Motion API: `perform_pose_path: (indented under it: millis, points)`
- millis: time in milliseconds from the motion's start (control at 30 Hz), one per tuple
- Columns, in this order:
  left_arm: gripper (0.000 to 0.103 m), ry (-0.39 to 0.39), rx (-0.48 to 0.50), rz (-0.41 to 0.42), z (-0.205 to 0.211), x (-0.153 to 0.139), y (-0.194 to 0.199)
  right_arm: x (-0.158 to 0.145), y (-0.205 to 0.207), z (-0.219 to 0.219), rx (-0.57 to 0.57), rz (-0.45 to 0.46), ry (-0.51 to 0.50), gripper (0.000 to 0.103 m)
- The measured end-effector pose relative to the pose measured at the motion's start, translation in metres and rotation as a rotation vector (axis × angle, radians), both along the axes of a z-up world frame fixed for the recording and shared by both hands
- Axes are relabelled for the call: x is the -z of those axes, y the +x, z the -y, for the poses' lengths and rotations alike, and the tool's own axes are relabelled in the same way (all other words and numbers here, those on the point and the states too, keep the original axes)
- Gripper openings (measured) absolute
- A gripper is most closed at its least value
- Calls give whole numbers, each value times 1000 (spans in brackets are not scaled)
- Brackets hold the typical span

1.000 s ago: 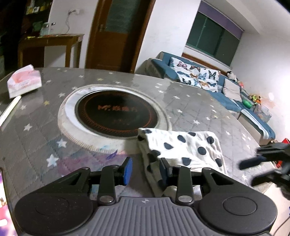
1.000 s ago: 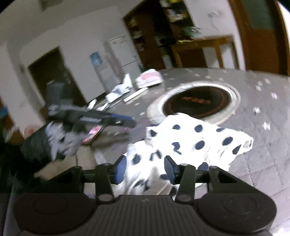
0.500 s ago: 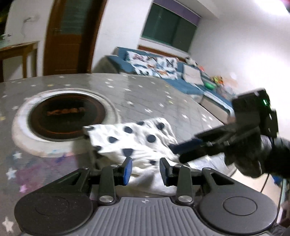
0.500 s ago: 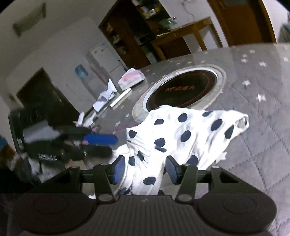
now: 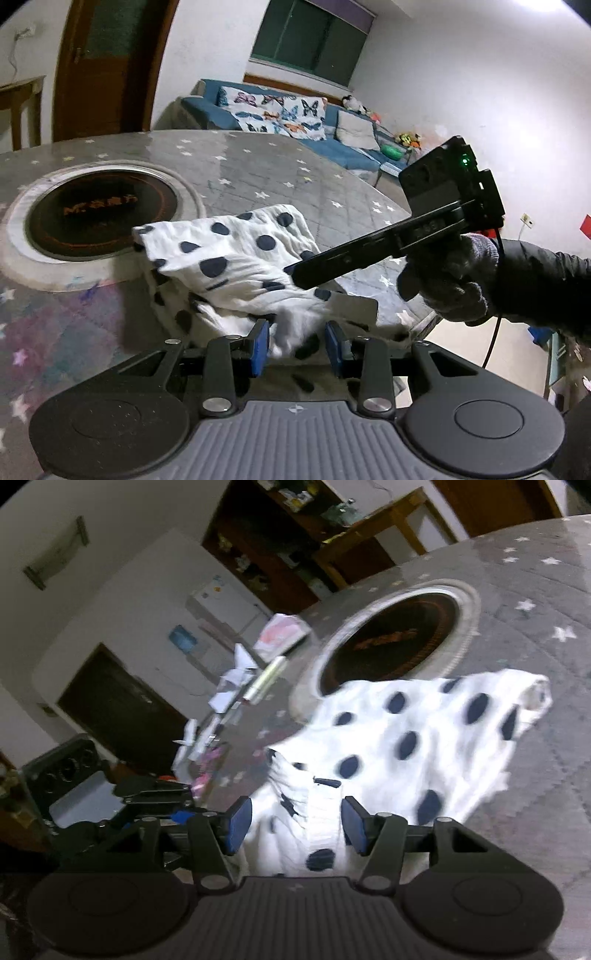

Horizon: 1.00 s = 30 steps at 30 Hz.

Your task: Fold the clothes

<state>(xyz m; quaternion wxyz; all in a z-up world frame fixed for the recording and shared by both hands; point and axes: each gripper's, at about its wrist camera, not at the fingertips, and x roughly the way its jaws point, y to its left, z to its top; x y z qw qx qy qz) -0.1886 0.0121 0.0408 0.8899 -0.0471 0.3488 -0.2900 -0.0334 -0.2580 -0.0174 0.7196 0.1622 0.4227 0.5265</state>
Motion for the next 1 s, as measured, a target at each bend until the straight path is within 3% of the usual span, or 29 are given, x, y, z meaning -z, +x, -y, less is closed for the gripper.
perform_pose_path:
  millis: [200,300,600,700,967,1000]
  points:
    - [44,-9,-92,52,-28,-13,-13,-21,-23,-7,-113,-4,103,55]
    - [44,-6,-148,78,-40,-18,-14,-30,-37,-11,-137,20,86,55]
    - [45,54,-40,91,-24,-10,-24,-48,-93,-21,-143,319,-227,58]
    - [49,80,9,110,-14,-8,-31,-47,-113,-31,-171,417,-316,59]
    - [47,67,-29,52,-9,1,-26,-43,-135,-39,-179,551,-407,62]
    - [42,65,-34,44,-8,2,-25,-43,-137,-39,-175,565,-415,62]
